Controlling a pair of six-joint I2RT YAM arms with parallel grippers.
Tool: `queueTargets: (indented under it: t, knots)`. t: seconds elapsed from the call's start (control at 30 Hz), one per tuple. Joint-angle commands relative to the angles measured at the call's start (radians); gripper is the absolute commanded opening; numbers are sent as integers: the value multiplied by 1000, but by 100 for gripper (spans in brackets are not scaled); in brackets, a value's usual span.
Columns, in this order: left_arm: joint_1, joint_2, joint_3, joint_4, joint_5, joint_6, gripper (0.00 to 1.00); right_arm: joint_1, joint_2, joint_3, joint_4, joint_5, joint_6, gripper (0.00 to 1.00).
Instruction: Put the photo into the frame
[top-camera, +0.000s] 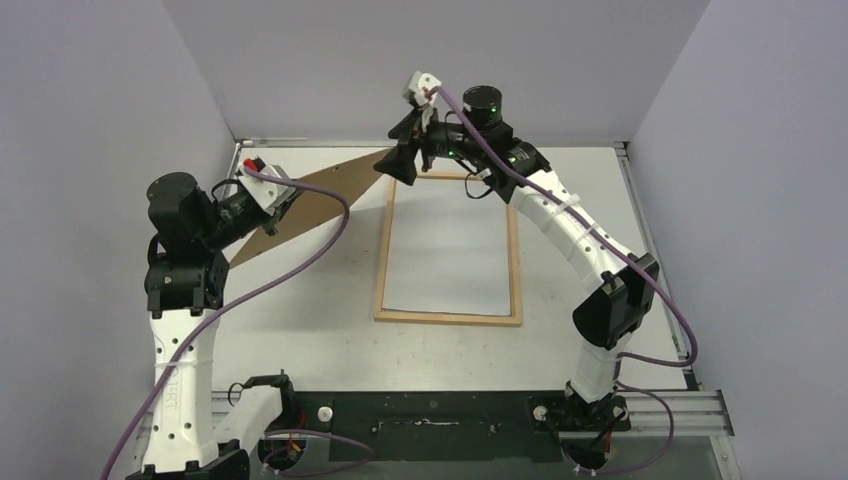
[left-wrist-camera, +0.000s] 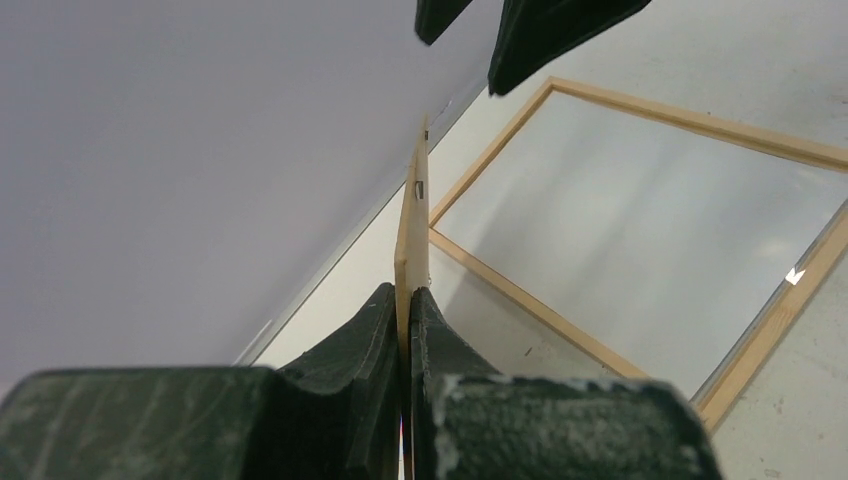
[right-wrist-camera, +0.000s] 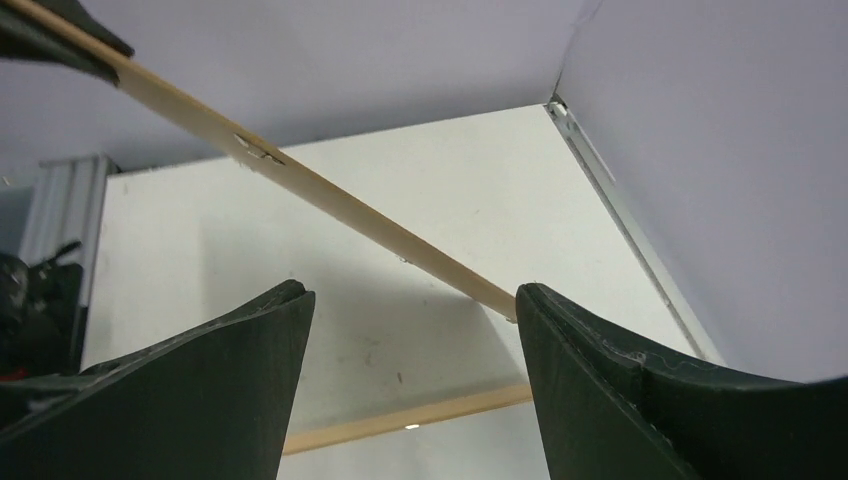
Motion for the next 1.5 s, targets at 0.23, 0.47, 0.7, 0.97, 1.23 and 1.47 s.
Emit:
queueTargets:
  t: [0.23, 0.47, 0.7, 0.97, 1.23, 1.47]
  knots:
    - [8, -68, -14, 60, 171, 116, 0, 103, 67, 79, -195, -76, -445, 74]
    - [9, -78, 1, -27, 206, 166, 0, 135, 73, 61, -209, -62, -482, 74]
    - [8, -56, 69, -145, 256, 222, 0, 138, 79, 82, -286, -154, -539, 57]
    - [8, -69, 97, -248, 288, 266, 0, 150, 83, 91, -335, -184, -565, 35]
    - [8, -68, 118, -233, 320, 243, 0, 155, 82, 97, -346, -210, -567, 10]
    - [9, -111, 57, -24, 248, 96, 25, 161, 73, 86, -297, -165, -539, 0]
